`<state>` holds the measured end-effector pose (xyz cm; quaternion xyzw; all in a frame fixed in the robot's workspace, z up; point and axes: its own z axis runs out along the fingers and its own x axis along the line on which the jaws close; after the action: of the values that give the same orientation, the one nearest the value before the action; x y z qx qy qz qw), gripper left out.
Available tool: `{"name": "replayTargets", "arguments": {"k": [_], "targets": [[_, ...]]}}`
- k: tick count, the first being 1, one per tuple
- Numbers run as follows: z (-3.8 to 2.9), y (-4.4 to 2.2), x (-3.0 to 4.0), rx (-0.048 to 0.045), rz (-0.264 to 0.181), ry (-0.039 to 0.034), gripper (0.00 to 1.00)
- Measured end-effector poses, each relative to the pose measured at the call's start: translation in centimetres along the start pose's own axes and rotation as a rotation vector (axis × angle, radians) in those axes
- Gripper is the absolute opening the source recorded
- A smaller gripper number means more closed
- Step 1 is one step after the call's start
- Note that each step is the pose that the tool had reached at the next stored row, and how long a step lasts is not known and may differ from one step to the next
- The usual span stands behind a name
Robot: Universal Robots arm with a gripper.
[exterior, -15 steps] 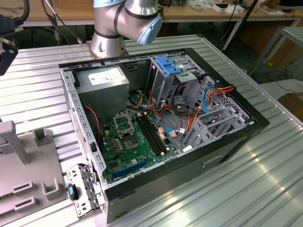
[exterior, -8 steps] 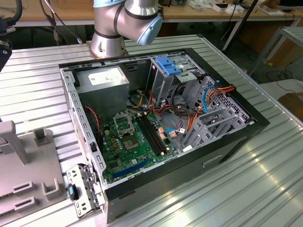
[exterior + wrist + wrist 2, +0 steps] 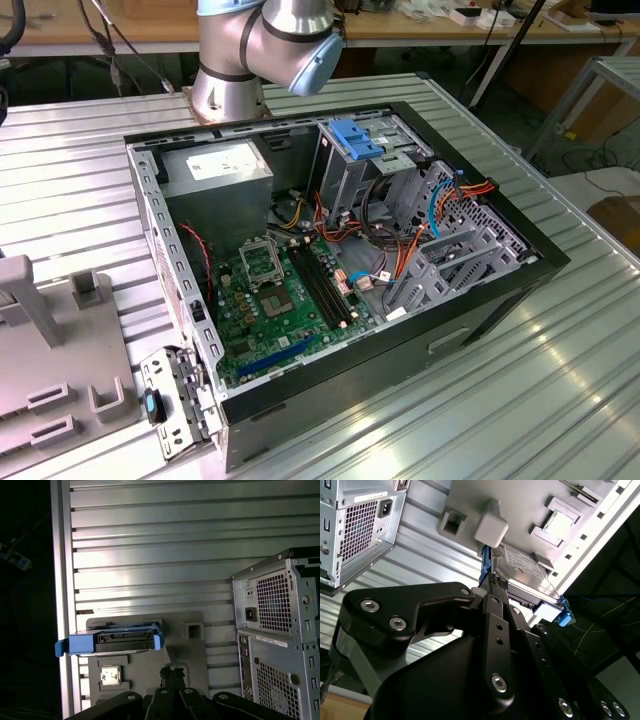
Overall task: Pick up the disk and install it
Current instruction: 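Reach for the disk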
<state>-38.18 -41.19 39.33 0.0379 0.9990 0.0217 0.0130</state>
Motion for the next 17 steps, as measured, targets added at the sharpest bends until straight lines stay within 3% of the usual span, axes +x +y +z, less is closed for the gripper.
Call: {"name": "replayTargets", "arguments": {"k": [17], "targets": [[-0.08,-0.31,2.91,0.0000,0.000,0.0000,0.11]]}}
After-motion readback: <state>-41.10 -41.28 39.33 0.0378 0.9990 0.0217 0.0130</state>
